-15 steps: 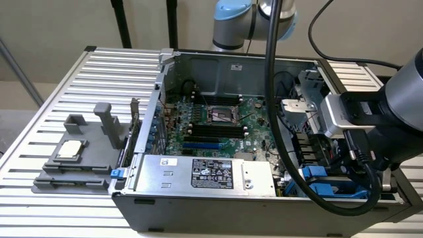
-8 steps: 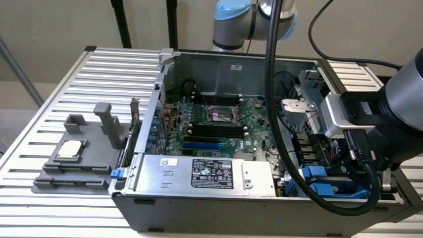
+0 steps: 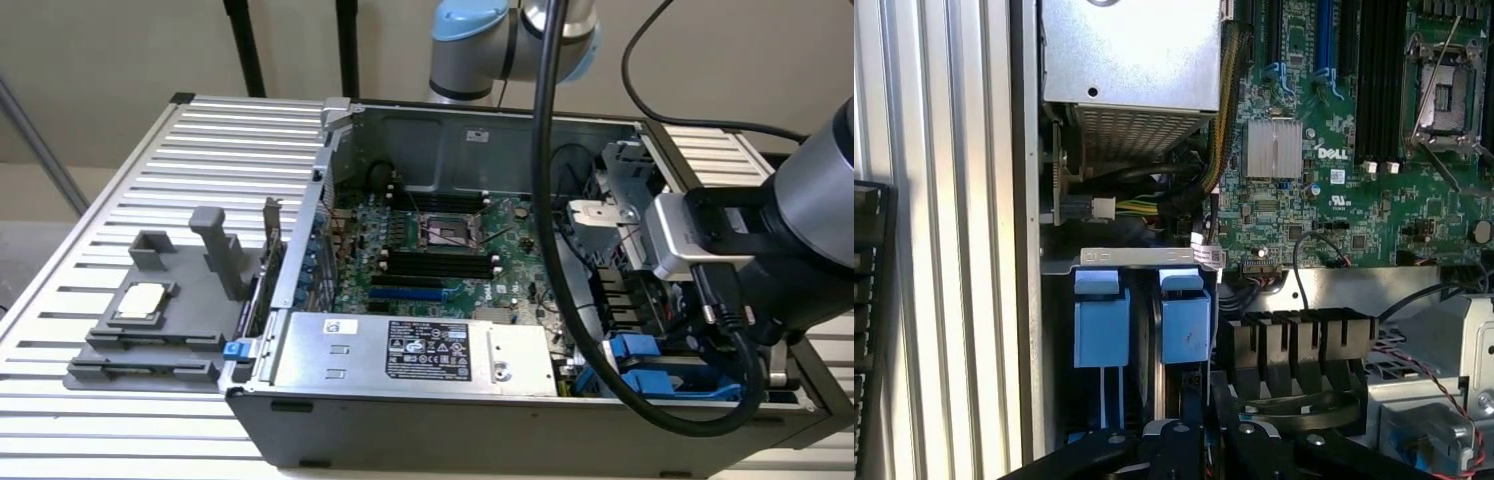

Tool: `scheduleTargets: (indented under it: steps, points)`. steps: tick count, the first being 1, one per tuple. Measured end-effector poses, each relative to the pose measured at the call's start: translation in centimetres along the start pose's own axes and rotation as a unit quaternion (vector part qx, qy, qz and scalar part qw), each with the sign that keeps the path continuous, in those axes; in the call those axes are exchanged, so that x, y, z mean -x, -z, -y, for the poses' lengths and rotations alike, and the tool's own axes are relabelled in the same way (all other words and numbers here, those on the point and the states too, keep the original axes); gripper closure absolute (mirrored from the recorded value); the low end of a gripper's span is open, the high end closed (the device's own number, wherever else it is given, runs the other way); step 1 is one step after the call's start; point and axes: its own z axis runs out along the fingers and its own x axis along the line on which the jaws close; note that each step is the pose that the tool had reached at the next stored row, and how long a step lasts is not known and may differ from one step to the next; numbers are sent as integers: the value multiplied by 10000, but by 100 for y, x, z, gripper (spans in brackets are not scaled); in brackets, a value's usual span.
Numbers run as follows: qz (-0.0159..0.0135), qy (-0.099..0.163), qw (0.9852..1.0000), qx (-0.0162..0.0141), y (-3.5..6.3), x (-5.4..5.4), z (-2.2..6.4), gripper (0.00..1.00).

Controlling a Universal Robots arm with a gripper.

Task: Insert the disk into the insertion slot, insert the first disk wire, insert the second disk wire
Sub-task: 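Insert the second disk wire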

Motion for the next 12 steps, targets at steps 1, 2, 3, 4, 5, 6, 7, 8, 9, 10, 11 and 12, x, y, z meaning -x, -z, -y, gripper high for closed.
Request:
scheduleTargets:
  steps: [1,2,3,4,5,6,7,8,9,10,11,12]
  points:
    - [1,0,10000,0,-2,-1,0,84]
    - [1,0,10000,0,-4,-1,0,84]
    - [2,0,10000,0,-5,-1,-1,84]
    - [2,0,10000,0,-5,-1,-1,84]
    - [4,-1,10000,0,-7,-1,-1,83]
    - [11,-1,10000,0,-8,-1,-1,83]
    - [7,-1,10000,0,4,1,0,83]
    - [3,-1,10000,0,23,5,2,76]
    - [5,-1,10000,0,40,8,4,76]
    - [3,0,10000,0,62,13,6,76]
    - [2,0,10000,0,85,18,7,76]
    - [2,-1,10000,0,103,21,1,76]
